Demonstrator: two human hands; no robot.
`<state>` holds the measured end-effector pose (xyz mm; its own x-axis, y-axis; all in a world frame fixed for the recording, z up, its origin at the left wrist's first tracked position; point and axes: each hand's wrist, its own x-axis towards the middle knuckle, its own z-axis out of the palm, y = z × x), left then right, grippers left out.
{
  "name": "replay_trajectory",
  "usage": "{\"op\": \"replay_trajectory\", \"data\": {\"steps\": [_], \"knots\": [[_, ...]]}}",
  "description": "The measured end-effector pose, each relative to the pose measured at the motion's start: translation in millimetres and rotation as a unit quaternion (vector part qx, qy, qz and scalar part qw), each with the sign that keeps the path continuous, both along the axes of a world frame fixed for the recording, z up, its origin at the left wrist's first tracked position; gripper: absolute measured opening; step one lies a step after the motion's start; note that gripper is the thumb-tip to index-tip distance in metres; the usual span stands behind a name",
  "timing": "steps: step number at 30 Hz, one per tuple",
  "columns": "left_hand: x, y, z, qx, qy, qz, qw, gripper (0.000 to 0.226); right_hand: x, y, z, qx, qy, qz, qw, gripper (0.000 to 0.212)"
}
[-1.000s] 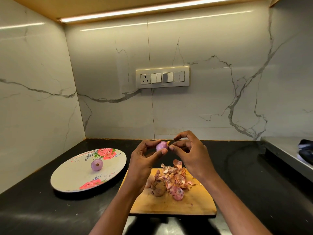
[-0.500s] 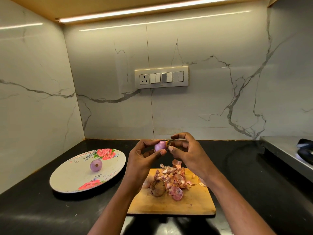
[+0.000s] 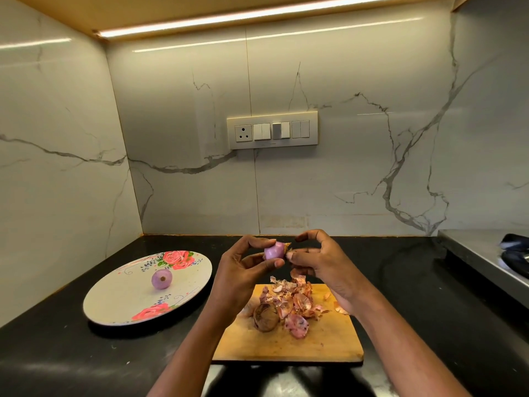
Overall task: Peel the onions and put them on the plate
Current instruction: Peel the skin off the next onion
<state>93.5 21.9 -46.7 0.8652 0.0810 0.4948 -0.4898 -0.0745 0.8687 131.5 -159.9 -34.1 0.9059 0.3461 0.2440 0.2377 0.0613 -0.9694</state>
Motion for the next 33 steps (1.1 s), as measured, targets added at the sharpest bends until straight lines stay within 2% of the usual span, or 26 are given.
{"op": "replay_trajectory", "data": {"steps": [7, 12, 17, 26, 33], "knots": [[1.4, 0.5, -1.6, 0.002, -0.006, 0.009, 1.000, 0.038, 0.5, -0.6, -0.7, -0.004, -0.017, -0.016, 1.000, 0.046], [2.0, -1.5, -2.6, 0.036, 0.002, 0.026, 0.999, 0.036, 3.1, -3.5, -2.4, -0.014, 0.018, -0.012, 1.000, 0.050], [1.1, -1.5, -1.8, 0.027, 0.006, 0.015, 1.000, 0.033, 4.1, -2.2, -3.5, 0.015, 0.047, 0.002, 0.999, 0.052], [-1.3, -2.5, -0.7, 0.015, 0.003, 0.010, 1.000, 0.034, 0.8, -0.4, -1.9, 0.007, -0.007, -0.035, 0.999, 0.047], [0.1, -1.8, -1.2, 0.025, 0.016, 0.013, 0.999, 0.033, 2.8, -1.0, -2.4, 0.008, 0.016, -0.027, 0.999, 0.049]]}}
